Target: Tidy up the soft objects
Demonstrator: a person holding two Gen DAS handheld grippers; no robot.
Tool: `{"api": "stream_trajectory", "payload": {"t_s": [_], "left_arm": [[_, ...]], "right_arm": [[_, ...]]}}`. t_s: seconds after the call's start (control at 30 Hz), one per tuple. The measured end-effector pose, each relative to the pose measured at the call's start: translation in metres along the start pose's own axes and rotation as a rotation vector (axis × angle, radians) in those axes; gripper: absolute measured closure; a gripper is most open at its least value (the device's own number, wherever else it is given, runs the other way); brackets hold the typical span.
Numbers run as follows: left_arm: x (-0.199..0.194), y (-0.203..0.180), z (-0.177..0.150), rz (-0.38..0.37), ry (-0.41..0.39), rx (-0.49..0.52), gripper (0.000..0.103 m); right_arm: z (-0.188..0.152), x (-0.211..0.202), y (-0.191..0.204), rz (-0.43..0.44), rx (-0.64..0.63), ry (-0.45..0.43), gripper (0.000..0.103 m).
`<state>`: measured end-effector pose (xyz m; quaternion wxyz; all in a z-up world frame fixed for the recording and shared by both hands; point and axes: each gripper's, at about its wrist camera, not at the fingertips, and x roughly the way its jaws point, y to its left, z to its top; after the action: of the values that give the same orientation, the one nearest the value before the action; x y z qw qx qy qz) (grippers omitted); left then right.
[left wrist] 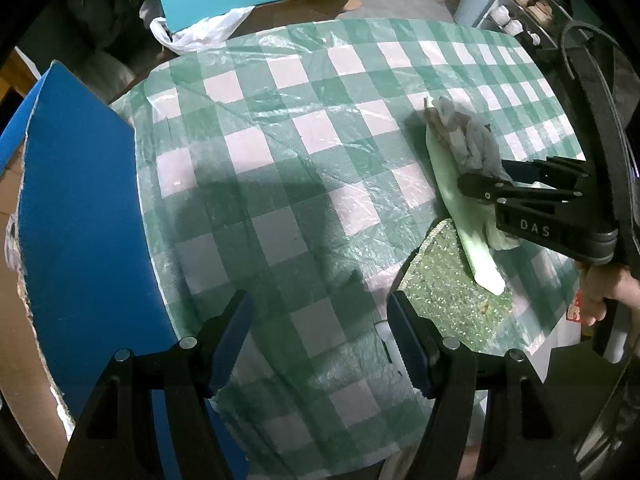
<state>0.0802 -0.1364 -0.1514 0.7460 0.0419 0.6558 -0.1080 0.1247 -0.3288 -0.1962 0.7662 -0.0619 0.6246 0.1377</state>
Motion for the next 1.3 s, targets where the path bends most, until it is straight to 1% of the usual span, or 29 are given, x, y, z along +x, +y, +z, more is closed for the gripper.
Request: {"api": "stream_trajectory", "payload": {"t_s": [0.17,0.2,0.33,0.43,0.47,0.67,0.83,0.87,0.97,1.17,1.3], "left_arm": [[0.001,0.000,0.000,0.001,0.000,0.000,0.032],[0.000,0.000,0.000,0.002,-0.003,0.001,0.032],[0.001,0.000,0.000,-0.003,0.000,-0.006,0.032],[0.000,-0.001,-0.001,-0.023,0.004,-0.022,0.032],[-0.001,-0.002,-0.002,-0.026,0.004,-0.024,0.032],[-0.003,-0.014,-0.010,-0.017,-0.004,-0.009,0.032],[0.007,-0.026,-0.020,-0.025,0.034,-0.006,0.032],[0.009,-0.027,-0.022,-0.028,0.042,-0.011,0.032],[0.014,-0.029,-0.026,-0.044,0.059,-0.034,0.032],[0.025,-0.034,-0.034,-0.043,0.071,-0.054,0.032],[0.029,-0.040,-0.037,-0.037,0.076,-0.053,0.035]], "right_arm": [[0.003,0.005,-0.006,-0.007,0.011,0.004,0.059],[0.004,0.005,-0.002,-0.005,0.012,0.004,0.059],[0.003,0.006,-0.007,-0.007,0.016,-0.001,0.064],[0.002,-0.003,-0.008,-0.003,0.023,-0.019,0.064],[0.004,-0.005,-0.002,0.000,0.023,-0.023,0.064],[-0.012,-0.031,0.012,0.025,-0.002,-0.043,0.064],[-0.030,-0.044,0.008,0.029,-0.029,-0.052,0.064],[-0.026,-0.049,0.015,0.027,-0.034,-0.054,0.064],[-0.031,-0.057,0.022,0.030,-0.038,-0.063,0.064],[-0.039,-0.064,0.025,0.037,-0.049,-0.081,0.064],[-0.040,-0.066,0.021,0.042,-0.045,-0.091,0.064]]}}
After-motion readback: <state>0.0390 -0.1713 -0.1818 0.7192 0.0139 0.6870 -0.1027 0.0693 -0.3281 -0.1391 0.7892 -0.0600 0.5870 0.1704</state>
